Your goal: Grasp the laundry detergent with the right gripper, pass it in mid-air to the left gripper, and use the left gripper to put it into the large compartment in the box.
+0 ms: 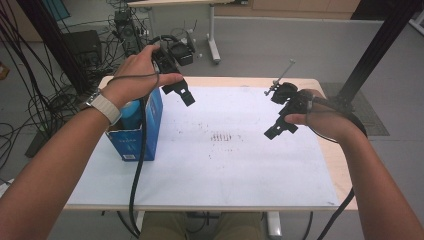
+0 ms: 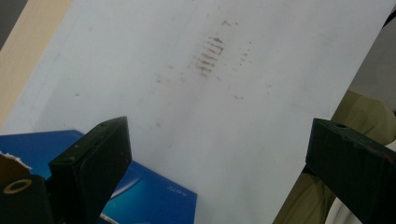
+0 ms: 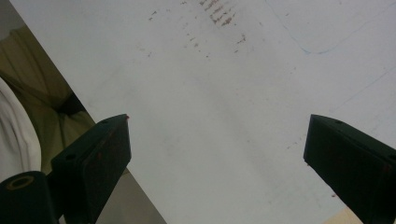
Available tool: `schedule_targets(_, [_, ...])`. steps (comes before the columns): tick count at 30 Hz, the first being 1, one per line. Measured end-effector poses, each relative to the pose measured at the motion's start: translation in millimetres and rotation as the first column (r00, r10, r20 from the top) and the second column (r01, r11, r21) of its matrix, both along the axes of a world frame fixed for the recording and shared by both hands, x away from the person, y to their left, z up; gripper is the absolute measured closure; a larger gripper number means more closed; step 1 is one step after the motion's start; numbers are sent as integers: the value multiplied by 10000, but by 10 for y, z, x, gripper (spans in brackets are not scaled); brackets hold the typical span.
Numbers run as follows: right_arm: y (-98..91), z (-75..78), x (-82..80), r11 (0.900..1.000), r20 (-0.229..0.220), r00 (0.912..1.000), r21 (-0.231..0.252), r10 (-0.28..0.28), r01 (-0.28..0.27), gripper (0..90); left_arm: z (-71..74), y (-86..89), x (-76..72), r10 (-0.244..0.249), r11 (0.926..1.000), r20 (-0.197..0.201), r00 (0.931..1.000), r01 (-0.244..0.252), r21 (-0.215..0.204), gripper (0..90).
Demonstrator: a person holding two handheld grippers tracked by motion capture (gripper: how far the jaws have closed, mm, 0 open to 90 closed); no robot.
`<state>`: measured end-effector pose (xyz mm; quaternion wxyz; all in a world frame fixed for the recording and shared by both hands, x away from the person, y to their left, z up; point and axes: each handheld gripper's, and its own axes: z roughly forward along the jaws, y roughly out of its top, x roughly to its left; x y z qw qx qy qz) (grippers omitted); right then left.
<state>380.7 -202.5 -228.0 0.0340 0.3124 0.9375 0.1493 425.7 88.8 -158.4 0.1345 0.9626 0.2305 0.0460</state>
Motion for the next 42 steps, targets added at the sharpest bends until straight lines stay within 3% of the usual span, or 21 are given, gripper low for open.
schedule_targets(13, [0, -39, 3, 10000, -65, 9999, 18, -92, 92, 72, -97, -102, -7, -531, 9979, 298, 9981, 519, 390, 72])
schedule_targets(32, [-31, -44, 13, 9997, -49, 9997, 27, -234, 234, 72, -314, -263, -55, -1538, 9856, 178, 9879, 1521, 736, 72])
schedule_targets(42, [-27, -53, 4, 9995, -68, 9995, -8, -301, 301, 72, -358, -271, -64, -1573, 9850, 206, 9873, 1553, 746, 72])
